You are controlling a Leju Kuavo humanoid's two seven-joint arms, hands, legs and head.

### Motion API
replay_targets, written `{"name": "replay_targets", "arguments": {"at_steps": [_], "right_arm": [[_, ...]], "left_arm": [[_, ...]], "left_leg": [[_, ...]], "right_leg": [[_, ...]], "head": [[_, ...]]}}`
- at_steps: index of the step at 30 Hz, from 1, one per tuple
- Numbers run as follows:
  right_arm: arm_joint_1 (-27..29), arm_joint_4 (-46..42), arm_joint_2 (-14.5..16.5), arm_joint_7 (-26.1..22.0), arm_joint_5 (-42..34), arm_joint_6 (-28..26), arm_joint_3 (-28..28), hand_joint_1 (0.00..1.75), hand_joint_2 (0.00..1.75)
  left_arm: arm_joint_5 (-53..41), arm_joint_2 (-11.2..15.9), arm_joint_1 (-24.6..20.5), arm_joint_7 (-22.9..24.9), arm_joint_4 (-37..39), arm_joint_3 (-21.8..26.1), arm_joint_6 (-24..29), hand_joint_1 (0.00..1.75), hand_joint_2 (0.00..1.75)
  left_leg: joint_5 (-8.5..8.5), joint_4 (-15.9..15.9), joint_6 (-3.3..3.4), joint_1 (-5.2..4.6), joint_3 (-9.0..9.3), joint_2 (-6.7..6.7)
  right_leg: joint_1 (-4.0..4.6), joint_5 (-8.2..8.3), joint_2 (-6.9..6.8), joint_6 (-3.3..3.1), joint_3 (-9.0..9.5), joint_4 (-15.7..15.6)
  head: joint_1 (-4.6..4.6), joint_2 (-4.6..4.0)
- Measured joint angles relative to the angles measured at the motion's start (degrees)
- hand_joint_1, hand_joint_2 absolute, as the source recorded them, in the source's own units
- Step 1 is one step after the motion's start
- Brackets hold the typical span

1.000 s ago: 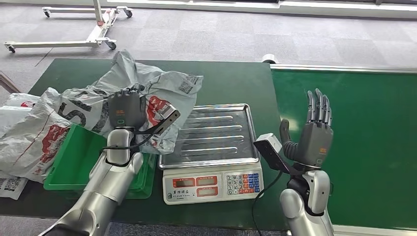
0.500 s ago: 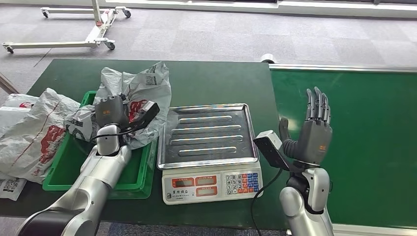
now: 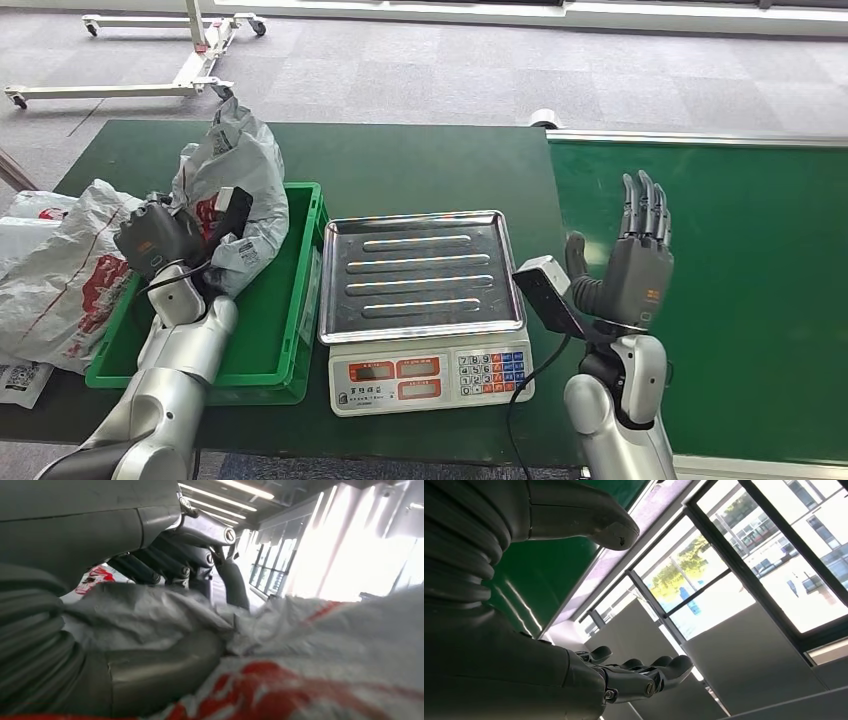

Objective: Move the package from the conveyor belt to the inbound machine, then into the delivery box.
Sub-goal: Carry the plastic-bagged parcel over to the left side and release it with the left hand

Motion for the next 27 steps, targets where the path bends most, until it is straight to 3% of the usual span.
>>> {"name": "replay_targets", "arguments": {"at_steps": [8,12,14,21,24,27], "right_arm": [[0.55,-0.23,1.17,0.56,1.51,0.81,0.0,0.0,1.75],[0.69,-0.44,1.65,0.45,1.85,1.3,0.0,0.0,1.75],[0.73,-0.48,1.78,0.32,1.92,1.42,0.0,0.0,1.75],[1.08,-0.42,2.06,-0.5,1.79,0.9,0.0,0.0,1.75],[1.08,-0.25,2.08,-0.68,1.36,0.45,0.0,0.0,1.75],[1.08,-0.09,2.08,-1.22,0.54,-0.03,-0.01,0.0,1.75]], "left_arm": [[-0.18,-1.18,0.99,-0.49,-2.34,2.31,1.59,0.0,0.0],[1.51,-2.12,2.42,-4.82,-6.21,3.41,2.31,0.0,0.0],[5.48,-3.25,3.48,-10.93,-9.9,4.61,2.4,0.0,0.0],[26.27,-10.92,4.54,-42.64,-21.1,15.2,2.48,0.0,0.0],[35.27,-13.23,4.79,-49.58,-23.44,17.41,2.48,0.0,0.0],[41.51,-14.69,5.45,-52.47,-25.95,17.55,2.48,0.0,0.0]], "left_leg": [[0.0,0.0,0.0,0.0,0.0,-0.02],[0.0,0.01,0.0,0.0,-0.01,-0.03],[0.0,0.01,0.0,0.0,-0.02,-0.03],[-0.01,0.01,0.02,-0.01,-0.05,-0.04],[-0.01,0.01,0.02,-0.01,-0.05,-0.06],[-0.01,0.01,0.02,-0.01,-0.04,-0.07]], "right_leg": [[-0.02,0.01,-0.02,0.0,0.01,0.0],[-0.02,0.01,-0.02,-0.01,0.0,0.0],[-0.01,0.01,-0.02,-0.01,-0.01,0.0],[-0.06,0.0,-0.05,0.0,-0.02,-0.01],[-0.05,0.01,-0.06,0.0,-0.01,-0.01],[-0.04,0.01,-0.07,0.0,0.0,-0.01]], "head": [[0.0,0.0],[-0.01,0.0],[-0.01,0.0],[-0.01,0.0],[0.0,0.0],[0.0,0.0]]}}
